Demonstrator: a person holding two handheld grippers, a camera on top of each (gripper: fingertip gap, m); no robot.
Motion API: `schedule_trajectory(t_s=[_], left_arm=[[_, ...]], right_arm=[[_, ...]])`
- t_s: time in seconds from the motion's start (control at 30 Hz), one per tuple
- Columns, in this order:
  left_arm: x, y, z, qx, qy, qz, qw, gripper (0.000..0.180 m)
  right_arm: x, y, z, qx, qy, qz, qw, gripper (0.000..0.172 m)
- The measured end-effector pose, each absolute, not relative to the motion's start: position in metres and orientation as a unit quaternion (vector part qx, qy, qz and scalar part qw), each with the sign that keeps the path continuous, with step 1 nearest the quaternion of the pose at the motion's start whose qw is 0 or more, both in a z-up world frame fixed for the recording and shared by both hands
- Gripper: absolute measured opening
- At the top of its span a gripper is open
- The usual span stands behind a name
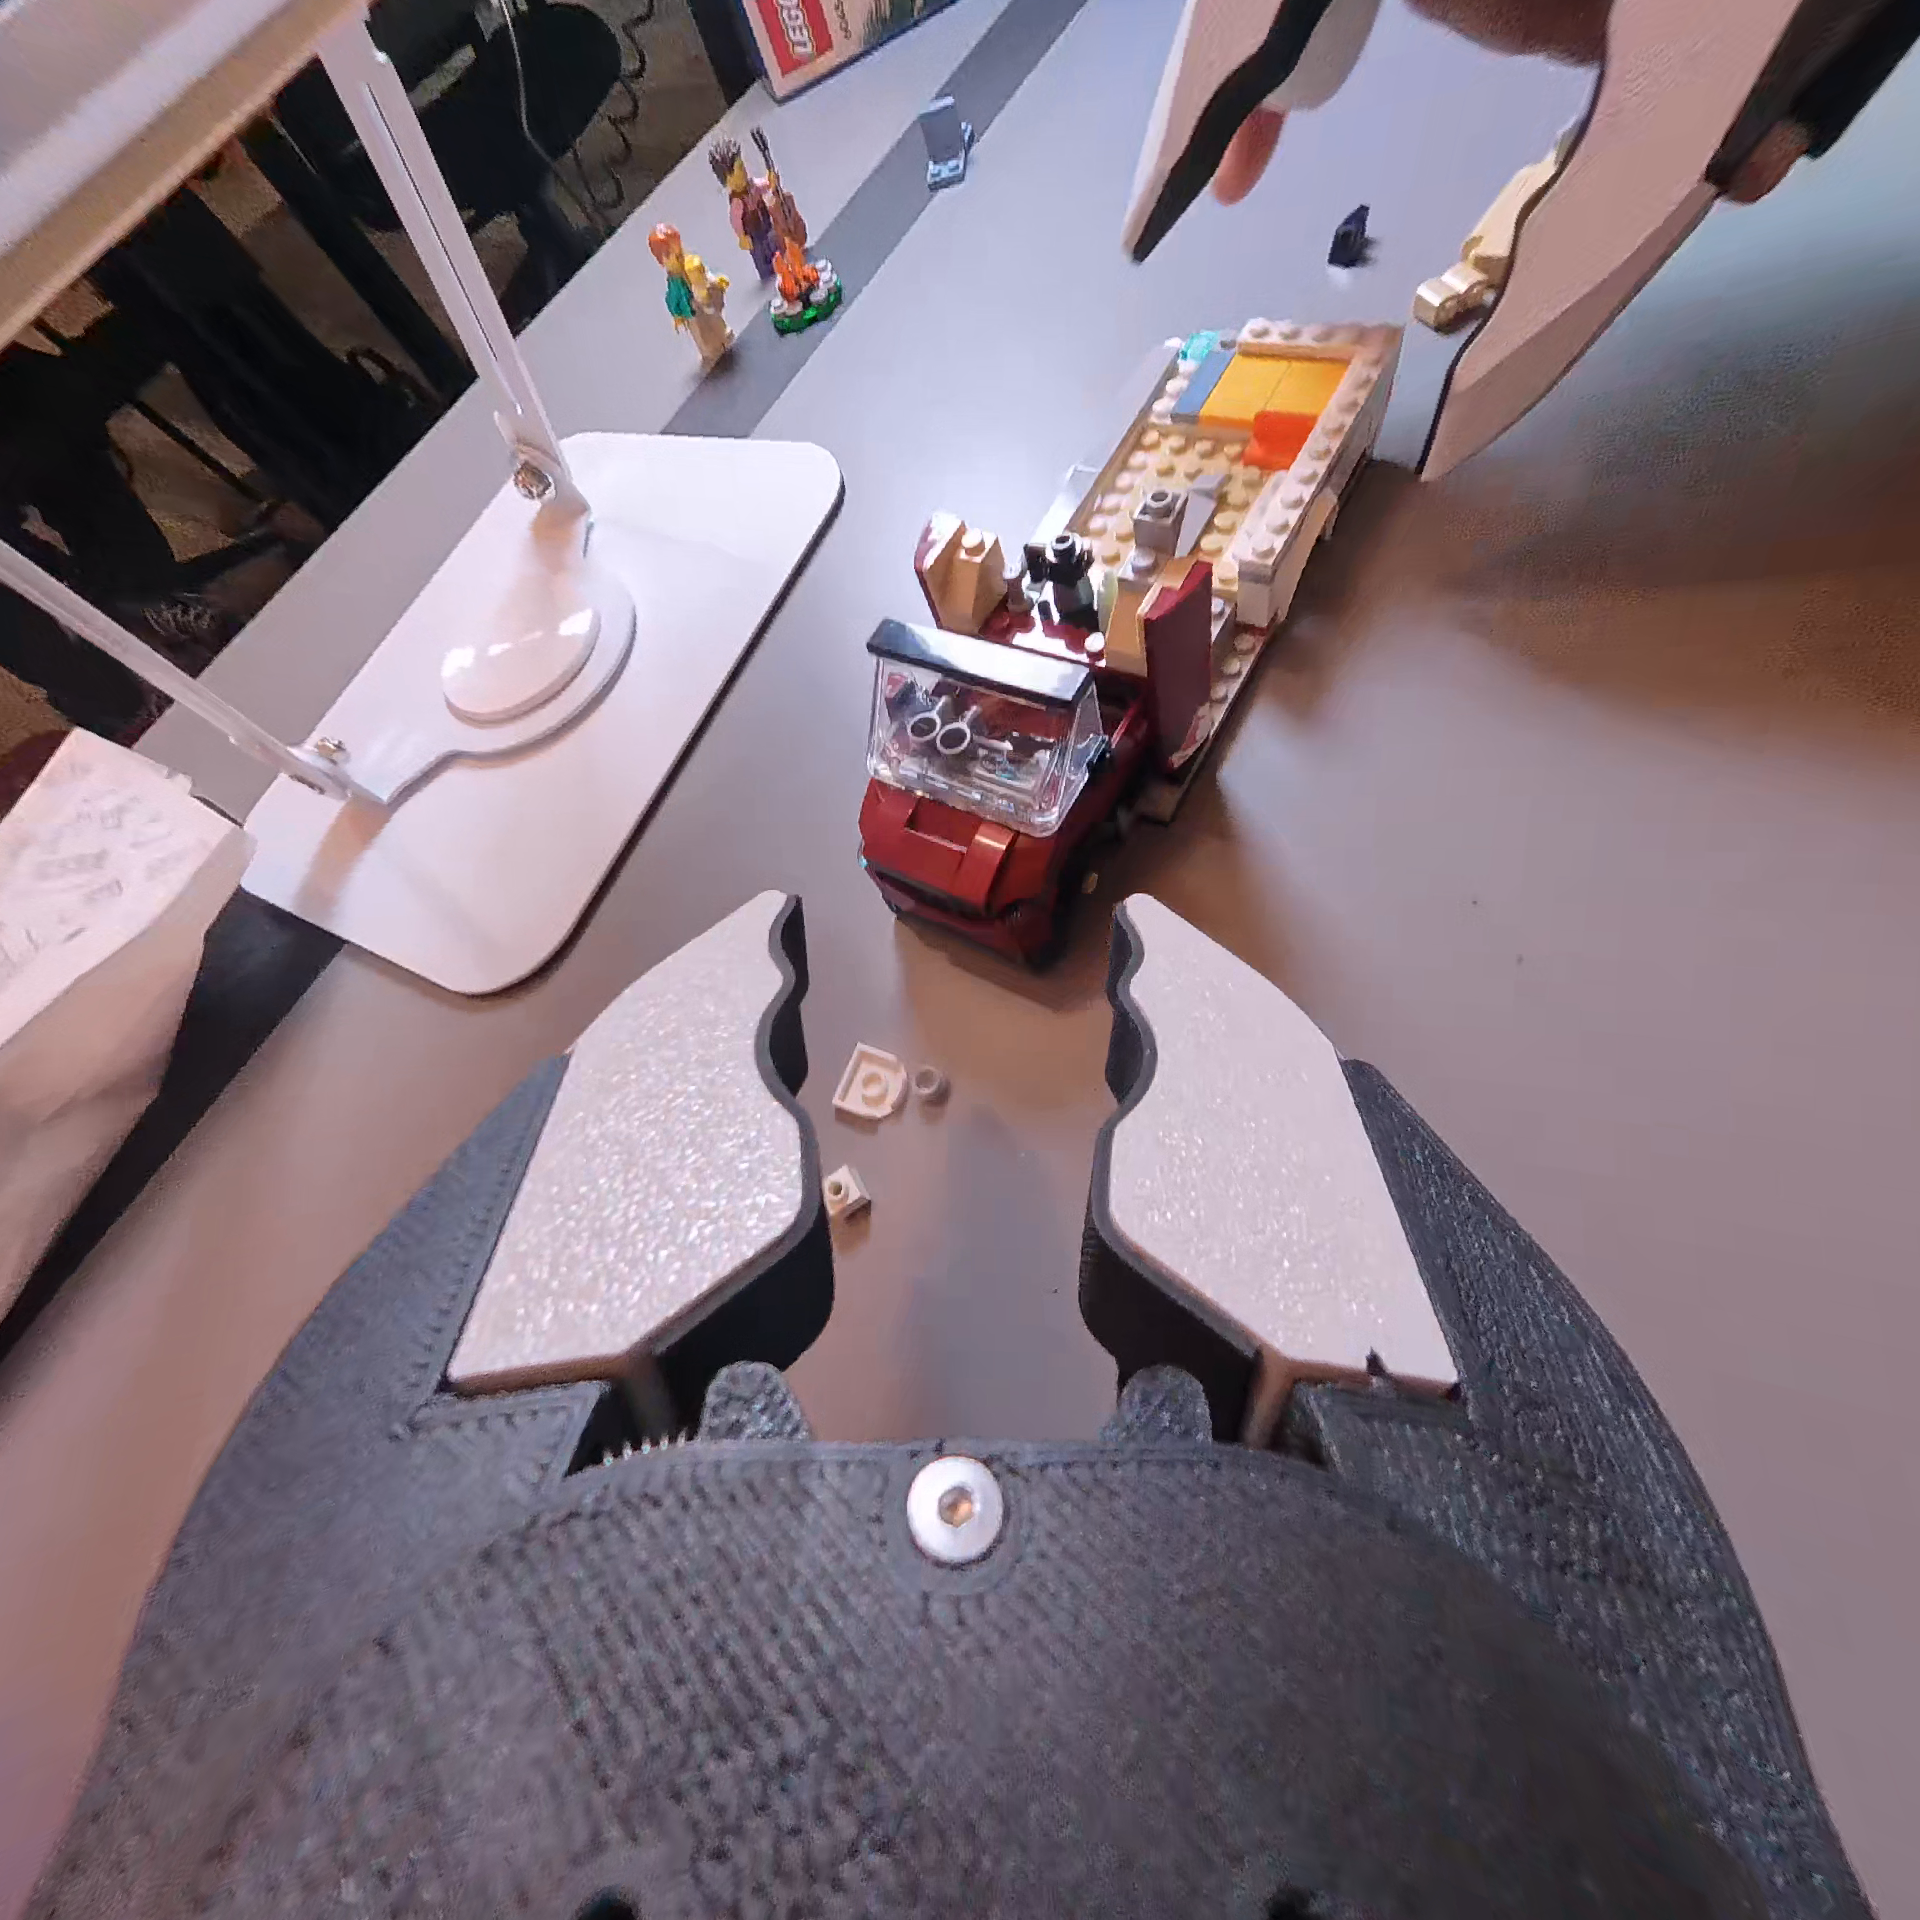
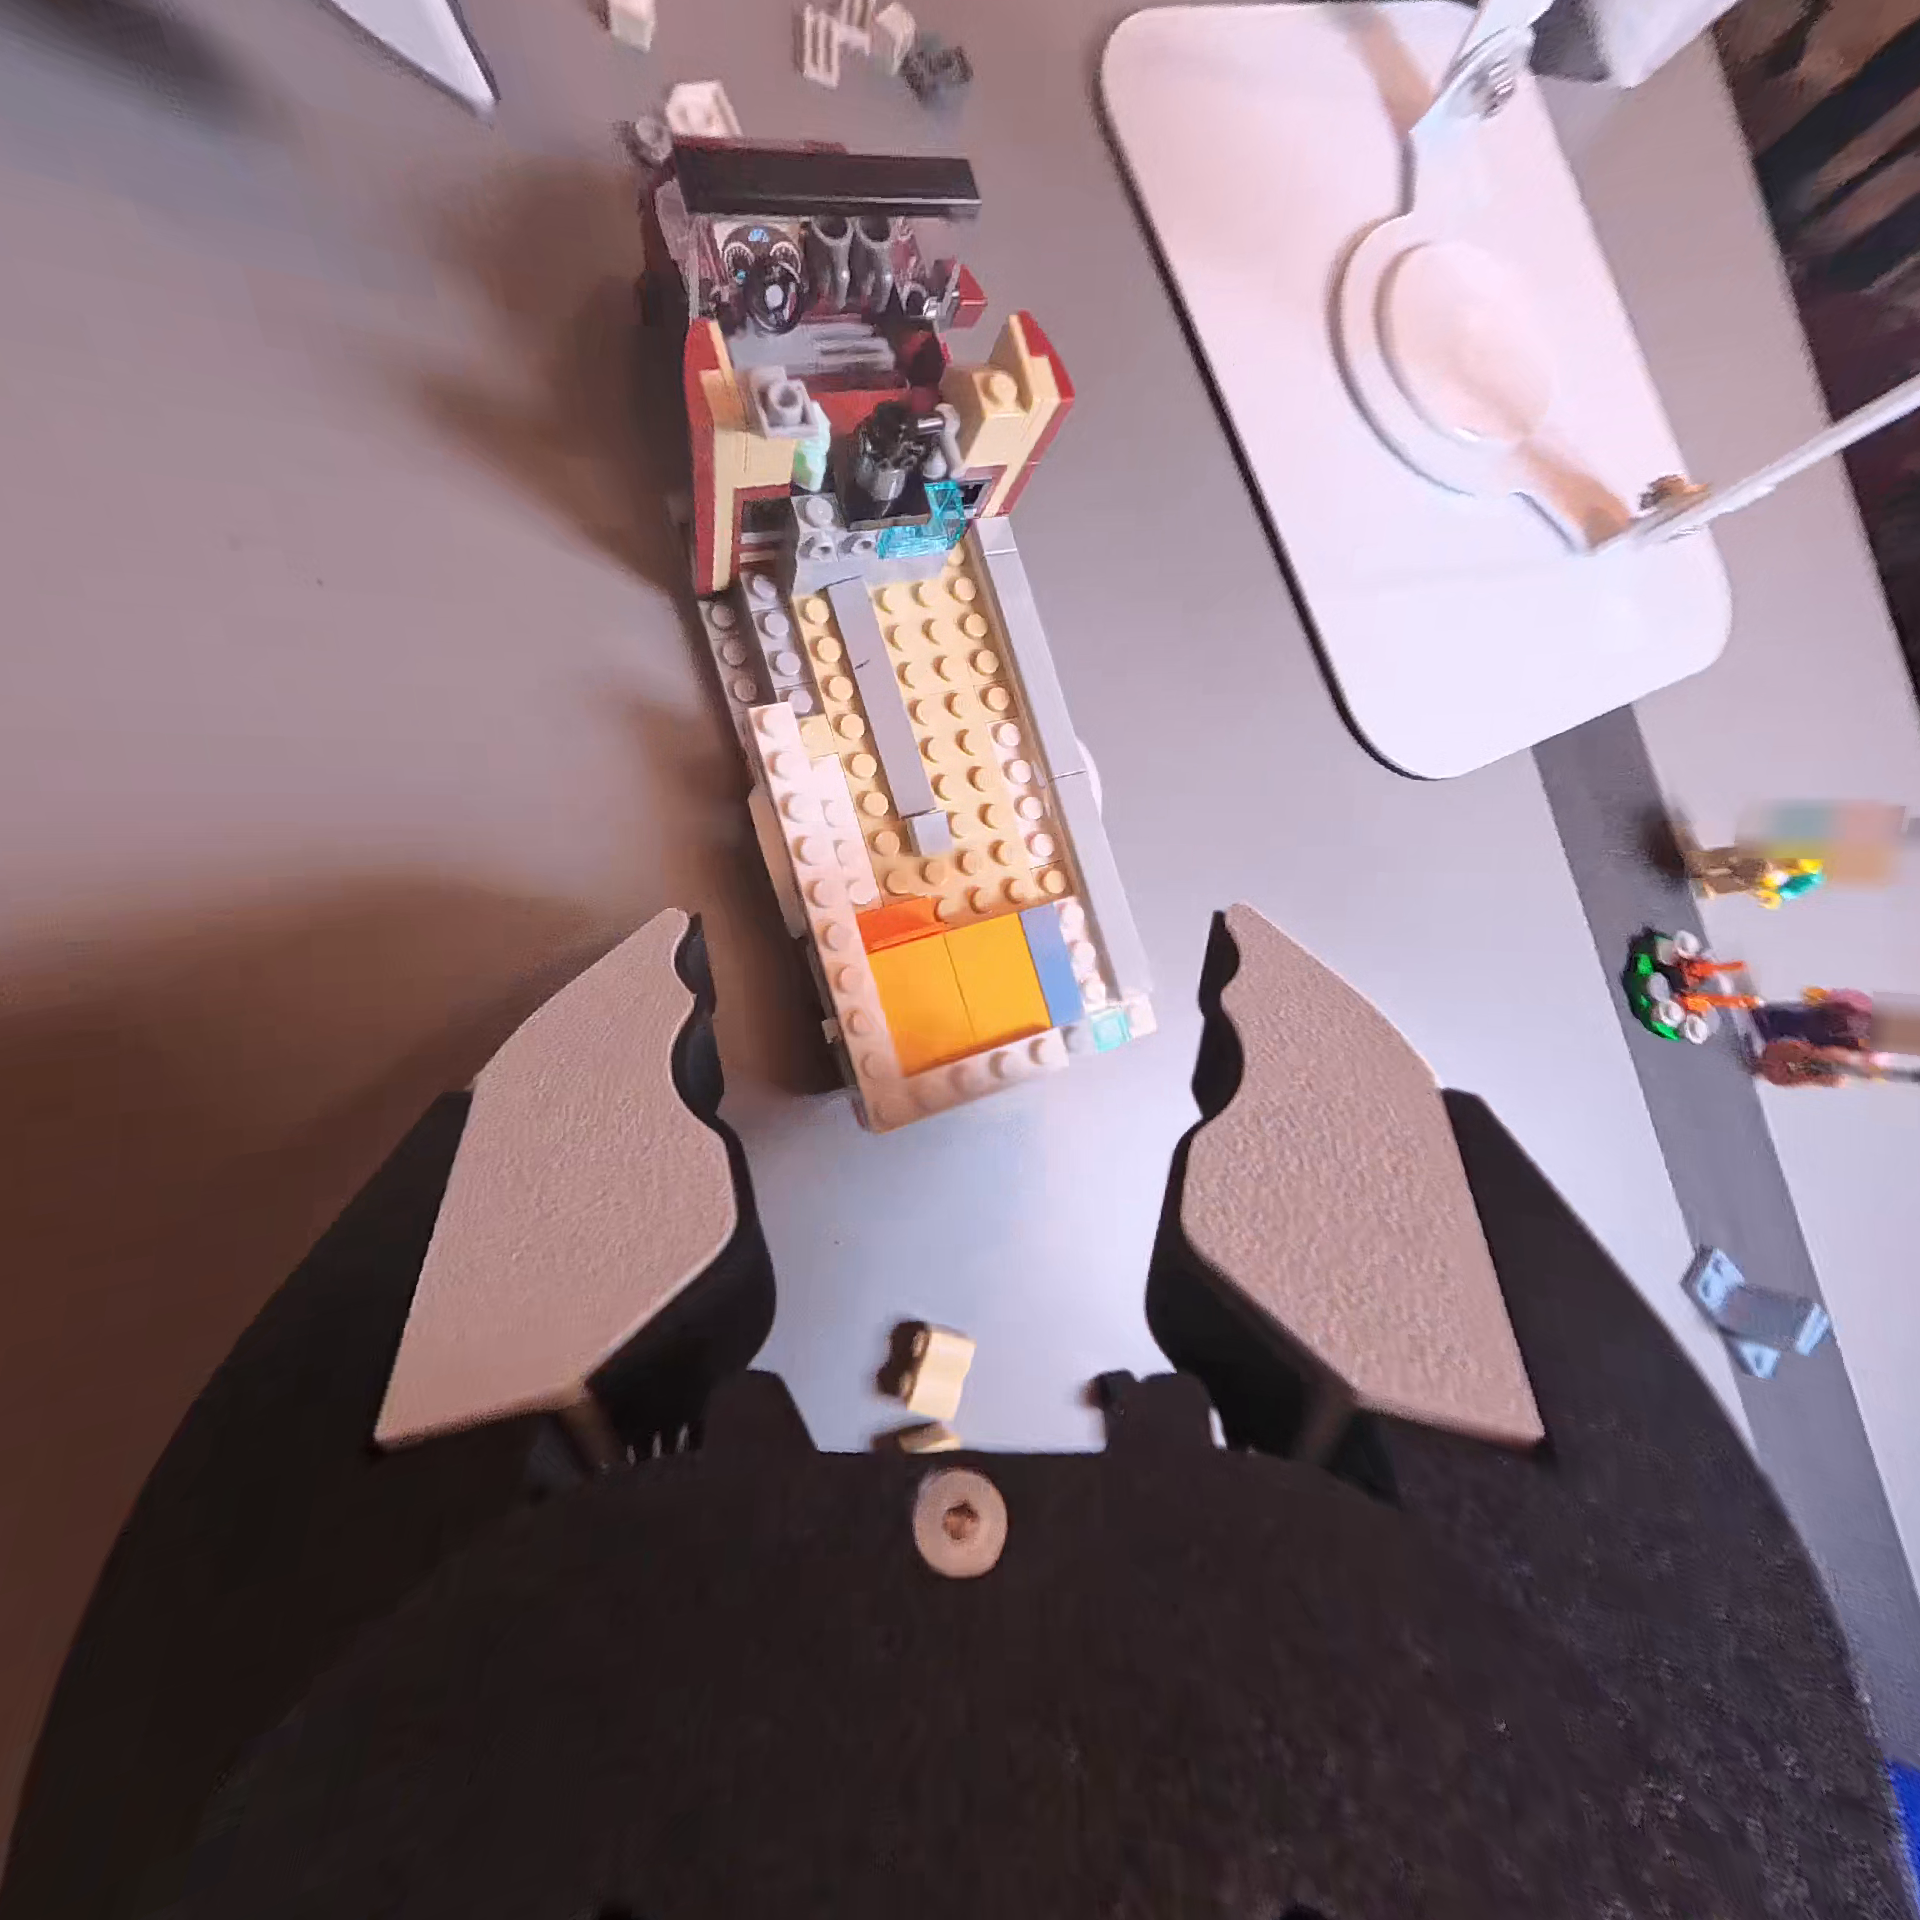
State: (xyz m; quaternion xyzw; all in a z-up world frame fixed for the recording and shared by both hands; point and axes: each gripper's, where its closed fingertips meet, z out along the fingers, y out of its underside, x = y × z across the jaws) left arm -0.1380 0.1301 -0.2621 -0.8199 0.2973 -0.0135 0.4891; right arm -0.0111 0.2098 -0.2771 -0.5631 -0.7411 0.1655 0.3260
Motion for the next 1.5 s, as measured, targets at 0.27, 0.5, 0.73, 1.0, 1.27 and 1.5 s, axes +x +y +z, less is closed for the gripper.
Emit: schedule_trajectory(t_s=[0.27, 0.5, 0.73, 1.0, 1.27, 1.5], left_arm=[[-0.137, 0.112, -0.257, -0.813, 0.297, -0.017, 0.500, 0.057], [-0.116, 0.078, -0.279, -0.822, 0.373, -0.075, 0.424, 0.099], [-0.071, 0.047, -0.307, -0.798, 0.462, -0.128, 0.365, 0.076], [-0.069, 0.045, -0.305, -0.808, 0.443, -0.151, 0.359, 0.065], [-0.062, 0.043, -0.301, -0.833, 0.391, -0.198, 0.338, 0.065], [-0.059, 0.043, -0.302, -0.835, 0.400, -0.169, 0.337, 0.065]], right_arm=[[-0.016, 0.218, -0.309, -0.537, -0.804, 0.161, 0.199, 0.074], [0.002, 0.147, -0.305, -0.484, -0.831, 0.209, 0.177, 0.074], [0.022, 0.105, -0.306, -0.483, -0.825, 0.209, 0.207, 0.074], [0.033, 0.082, -0.251, -0.587, -0.701, 0.274, 0.299, 0.052], [0.021, 0.075, -0.261, -0.680, -0.611, 0.240, 0.328, 0.011], [0.007, 0.081, -0.264, -0.689, -0.622, 0.198, 0.314, 0.000]])
